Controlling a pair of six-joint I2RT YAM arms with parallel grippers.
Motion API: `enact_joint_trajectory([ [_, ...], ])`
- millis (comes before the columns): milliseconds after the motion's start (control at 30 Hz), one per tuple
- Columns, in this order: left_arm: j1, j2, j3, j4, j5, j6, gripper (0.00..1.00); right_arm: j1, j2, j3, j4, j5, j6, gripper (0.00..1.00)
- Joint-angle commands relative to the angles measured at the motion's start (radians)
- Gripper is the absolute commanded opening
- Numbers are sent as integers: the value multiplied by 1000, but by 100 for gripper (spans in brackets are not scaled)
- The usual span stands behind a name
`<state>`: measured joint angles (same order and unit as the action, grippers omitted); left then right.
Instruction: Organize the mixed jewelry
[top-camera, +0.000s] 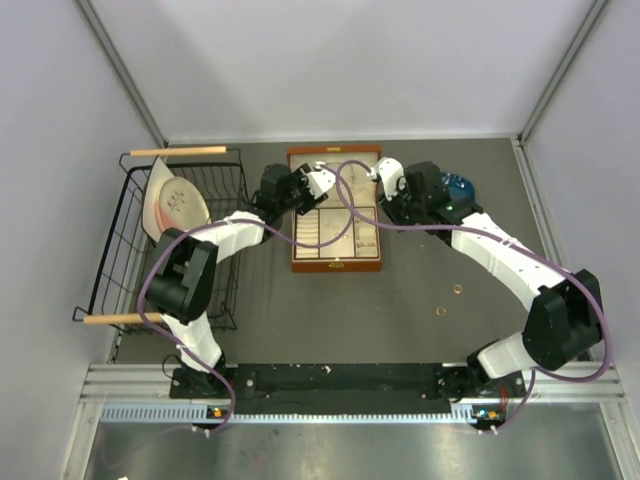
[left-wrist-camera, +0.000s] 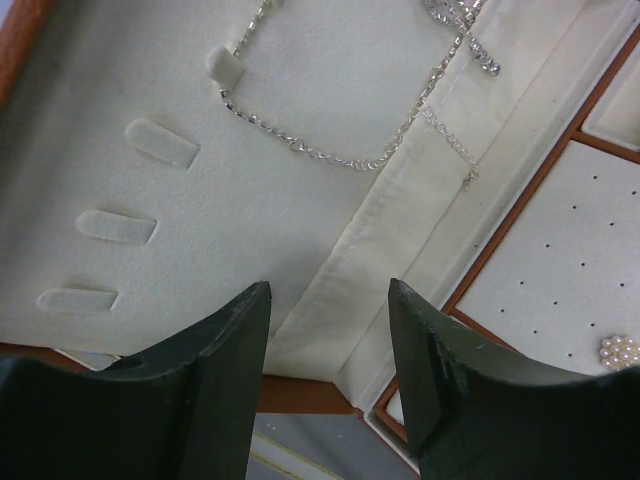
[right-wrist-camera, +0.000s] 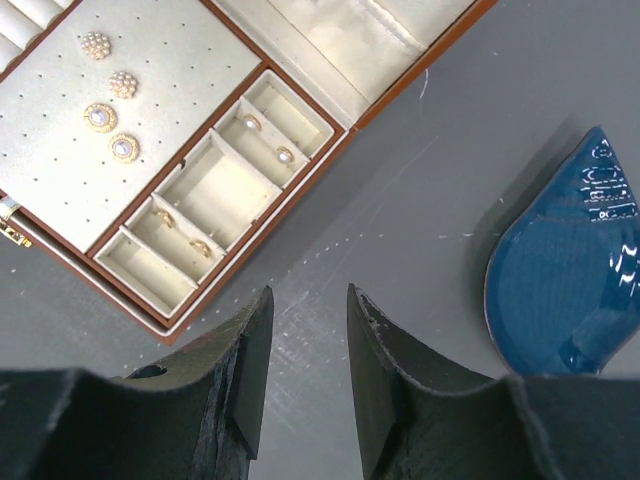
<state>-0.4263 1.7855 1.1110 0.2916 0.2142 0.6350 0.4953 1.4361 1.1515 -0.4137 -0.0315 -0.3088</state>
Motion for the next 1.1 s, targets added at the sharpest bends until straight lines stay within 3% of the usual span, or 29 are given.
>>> enact_joint_trajectory([
  [0, -6, 12, 9, 121, -62, 55, 58, -12, 9, -6, 26, -39, 22, 36],
  [333, -14, 29, -13, 187, -101, 95, 66, -18, 7, -16, 29, -50, 25, 36],
  [733, -35, 46, -79, 270, -157, 172, 67, -23, 7, -16, 33, -56, 34, 35],
  [867, -48, 60, -103, 339, -205, 192, 67, -57, 14, 52, 33, -53, 56, 36],
  [1067, -51, 75, -106, 359, -205, 207, 67, -72, 70, 200, 21, -34, 34, 48],
])
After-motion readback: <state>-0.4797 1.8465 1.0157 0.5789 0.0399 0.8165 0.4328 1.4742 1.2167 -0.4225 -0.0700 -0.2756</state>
